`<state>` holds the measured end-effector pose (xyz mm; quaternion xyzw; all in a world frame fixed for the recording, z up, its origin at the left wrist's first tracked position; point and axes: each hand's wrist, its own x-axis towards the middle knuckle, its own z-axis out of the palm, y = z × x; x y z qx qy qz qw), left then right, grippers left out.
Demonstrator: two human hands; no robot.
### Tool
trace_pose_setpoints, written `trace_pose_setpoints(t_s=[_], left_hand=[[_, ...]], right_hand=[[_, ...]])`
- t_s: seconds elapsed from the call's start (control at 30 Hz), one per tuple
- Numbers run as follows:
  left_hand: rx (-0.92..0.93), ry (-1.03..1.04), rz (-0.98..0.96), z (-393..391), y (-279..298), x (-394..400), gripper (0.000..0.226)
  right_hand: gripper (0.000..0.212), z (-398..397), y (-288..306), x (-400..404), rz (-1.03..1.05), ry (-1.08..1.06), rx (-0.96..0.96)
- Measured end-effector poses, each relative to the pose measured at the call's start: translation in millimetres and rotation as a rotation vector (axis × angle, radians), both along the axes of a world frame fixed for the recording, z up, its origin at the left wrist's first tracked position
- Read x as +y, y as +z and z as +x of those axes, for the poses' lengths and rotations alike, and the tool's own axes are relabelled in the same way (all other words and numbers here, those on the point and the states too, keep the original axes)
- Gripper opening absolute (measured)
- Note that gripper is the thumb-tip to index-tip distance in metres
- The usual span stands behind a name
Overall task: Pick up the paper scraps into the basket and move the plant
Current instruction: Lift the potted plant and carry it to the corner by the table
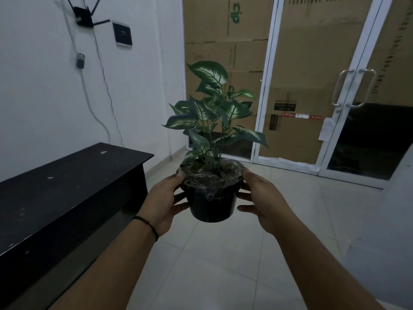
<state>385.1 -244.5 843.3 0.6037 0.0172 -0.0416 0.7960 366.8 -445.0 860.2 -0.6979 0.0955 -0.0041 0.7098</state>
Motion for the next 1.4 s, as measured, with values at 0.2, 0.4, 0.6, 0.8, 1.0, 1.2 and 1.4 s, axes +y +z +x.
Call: trace_pose_setpoints(t_s=[0.2, 0.4, 0.6, 0.8, 1.0, 1.2, 1.4], left_hand=[[0.011, 0.036, 0.003, 73, -1, -39, 0.027], [0.028, 0.086, -0.002, 157, -1, -83, 0.024], [0.029, 0.141, -0.018, 238, 3, -116, 0.028], [0.028, 0.157, -0.006, 321, -7, -113, 0.022], [0.024, 0.156, 0.001, 434, -14, -90, 0.026], [0.025, 0.144, 0.028, 545, -5, -67, 0.021], [0.027, 0.172, 0.003, 632, -8, -51, 0.013]], right_hand=[[0.039, 76, -3, -36, -0.020, 0.009, 0.001], [0.050, 166, 1, -78, -0.057, 0.051, 0.015], [0.047, 258, 6, -109, -0.037, 0.107, 0.018], [0.051, 352, -6, -112, -0.077, 0.207, 0.008], [0.049, 463, -19, -95, -0.091, 0.228, 0.016], [0.042, 572, -19, -72, -0.001, 0.202, 0.048], [0.035, 664, -24, -63, 0.028, 0.221, 0.040]])
